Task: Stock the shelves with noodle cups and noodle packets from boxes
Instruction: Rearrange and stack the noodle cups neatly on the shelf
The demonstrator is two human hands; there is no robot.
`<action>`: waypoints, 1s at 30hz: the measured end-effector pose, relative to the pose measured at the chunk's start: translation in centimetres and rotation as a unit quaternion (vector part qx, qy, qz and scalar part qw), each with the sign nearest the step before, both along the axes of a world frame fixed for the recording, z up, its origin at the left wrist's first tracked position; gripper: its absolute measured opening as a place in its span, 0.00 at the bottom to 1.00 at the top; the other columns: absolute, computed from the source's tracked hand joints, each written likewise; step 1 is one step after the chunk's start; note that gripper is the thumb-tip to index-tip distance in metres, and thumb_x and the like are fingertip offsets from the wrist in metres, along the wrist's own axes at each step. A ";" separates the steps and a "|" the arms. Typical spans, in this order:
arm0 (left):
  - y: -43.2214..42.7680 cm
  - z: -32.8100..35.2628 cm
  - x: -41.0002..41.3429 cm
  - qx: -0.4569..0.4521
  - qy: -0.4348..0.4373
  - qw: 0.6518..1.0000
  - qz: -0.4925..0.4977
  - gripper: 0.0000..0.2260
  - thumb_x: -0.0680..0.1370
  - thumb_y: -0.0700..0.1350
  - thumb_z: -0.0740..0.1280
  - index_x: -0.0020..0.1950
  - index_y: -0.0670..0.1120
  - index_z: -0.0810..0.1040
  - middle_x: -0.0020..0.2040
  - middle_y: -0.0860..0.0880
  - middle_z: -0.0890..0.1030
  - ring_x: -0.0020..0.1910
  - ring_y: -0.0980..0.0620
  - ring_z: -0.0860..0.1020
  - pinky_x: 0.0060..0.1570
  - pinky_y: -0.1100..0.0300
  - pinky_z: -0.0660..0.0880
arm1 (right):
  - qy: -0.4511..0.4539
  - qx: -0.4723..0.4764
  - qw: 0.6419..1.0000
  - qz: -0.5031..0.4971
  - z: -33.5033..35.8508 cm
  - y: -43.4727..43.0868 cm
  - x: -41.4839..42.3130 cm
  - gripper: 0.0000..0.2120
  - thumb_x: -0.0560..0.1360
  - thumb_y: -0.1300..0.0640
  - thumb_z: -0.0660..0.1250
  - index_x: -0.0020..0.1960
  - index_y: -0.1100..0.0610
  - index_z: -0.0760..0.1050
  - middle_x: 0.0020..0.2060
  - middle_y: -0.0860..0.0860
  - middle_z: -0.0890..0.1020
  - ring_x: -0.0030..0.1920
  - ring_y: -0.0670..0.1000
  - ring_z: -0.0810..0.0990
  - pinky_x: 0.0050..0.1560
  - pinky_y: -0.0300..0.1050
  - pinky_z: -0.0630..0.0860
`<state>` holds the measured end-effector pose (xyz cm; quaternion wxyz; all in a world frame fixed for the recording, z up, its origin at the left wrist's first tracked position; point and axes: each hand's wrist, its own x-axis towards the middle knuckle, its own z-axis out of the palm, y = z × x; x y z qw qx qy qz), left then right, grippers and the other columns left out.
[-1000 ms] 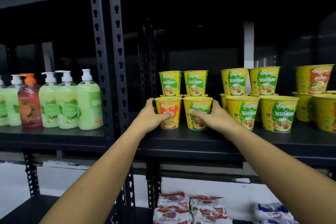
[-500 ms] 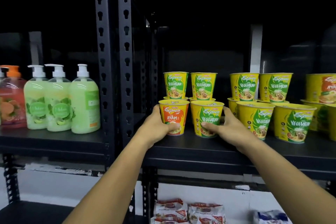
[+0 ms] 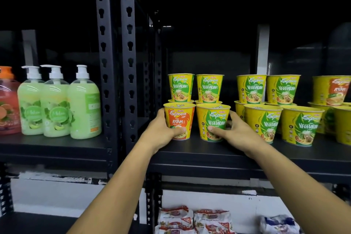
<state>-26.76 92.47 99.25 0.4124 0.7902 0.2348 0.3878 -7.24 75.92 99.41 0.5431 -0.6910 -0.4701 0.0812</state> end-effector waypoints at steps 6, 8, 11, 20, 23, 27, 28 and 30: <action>-0.5 0.2 -0.2 -0.004 0.002 1.000 0.005 0.33 0.71 0.48 0.81 0.70 0.55 0.68 0.58 0.57 0.80 0.57 0.57 0.79 0.57 0.56 0.74 | 0.001 0.006 1.000 -0.011 0.0 -0.3 -0.4 0.37 0.68 0.44 0.81 0.71 0.45 0.66 0.61 0.47 0.81 0.61 0.48 0.80 0.67 0.57 0.76; -0.6 0.3 -0.2 -0.004 0.004 1.000 0.009 0.33 0.71 0.48 0.81 0.70 0.55 0.68 0.58 0.56 0.80 0.56 0.57 0.79 0.56 0.56 0.74 | 0.005 0.009 1.000 -0.013 0.1 -0.4 -0.5 0.35 0.68 0.44 0.81 0.70 0.44 0.66 0.60 0.47 0.81 0.60 0.48 0.80 0.66 0.56 0.77; -0.7 0.4 -0.3 -0.005 0.002 1.000 0.013 0.34 0.71 0.49 0.81 0.72 0.55 0.67 0.60 0.55 0.80 0.58 0.55 0.80 0.59 0.55 0.75 | 0.002 0.010 1.000 -0.017 0.2 -0.6 -0.7 0.34 0.69 0.45 0.81 0.68 0.43 0.66 0.60 0.48 0.81 0.58 0.48 0.80 0.63 0.52 0.77; -1.3 0.5 -0.6 -0.009 -0.078 0.997 0.022 0.46 0.75 0.55 0.77 0.84 0.55 0.51 0.75 0.52 0.71 0.69 0.52 0.73 0.70 0.47 0.73 | 0.050 0.099 0.993 -0.028 0.6 -1.2 -1.0 0.52 0.66 0.34 0.76 0.82 0.43 0.54 0.77 0.49 0.67 0.72 0.52 0.71 0.71 0.58 0.71; -1.6 0.5 -0.8 -0.001 -0.103 0.994 0.020 0.43 0.76 0.55 0.76 0.83 0.57 0.53 0.77 0.53 0.69 0.72 0.53 0.71 0.71 0.46 0.72 | 0.054 0.140 0.988 -0.031 0.6 -1.7 -1.3 0.44 0.71 0.36 0.74 0.81 0.42 0.57 0.77 0.48 0.66 0.73 0.51 0.70 0.70 0.54 0.71; -2.2 0.8 -0.9 0.025 -0.122 0.992 0.024 0.37 0.77 0.55 0.75 0.81 0.59 0.60 0.76 0.54 0.70 0.68 0.59 0.70 0.64 0.56 0.72 | 0.051 0.163 0.985 -0.020 1.3 -2.0 -1.1 0.32 0.74 0.39 0.73 0.76 0.37 0.65 0.77 0.47 0.66 0.75 0.51 0.66 0.70 0.52 0.69; -2.3 1.0 -0.9 0.028 -0.122 0.992 0.027 0.36 0.77 0.55 0.75 0.80 0.59 0.61 0.76 0.54 0.70 0.68 0.59 0.69 0.62 0.58 0.71 | 0.052 0.156 0.986 -0.015 1.8 -2.0 -1.1 0.31 0.74 0.40 0.74 0.75 0.37 0.67 0.77 0.48 0.66 0.75 0.51 0.66 0.69 0.53 0.69; -2.2 1.6 -0.7 0.035 -0.117 0.992 0.035 0.35 0.77 0.56 0.74 0.81 0.58 0.61 0.78 0.53 0.68 0.67 0.59 0.68 0.58 0.60 0.71 | 0.055 0.136 0.989 -0.018 3.4 -1.6 -0.9 0.31 0.75 0.43 0.74 0.75 0.40 0.68 0.77 0.50 0.66 0.75 0.53 0.67 0.65 0.51 0.69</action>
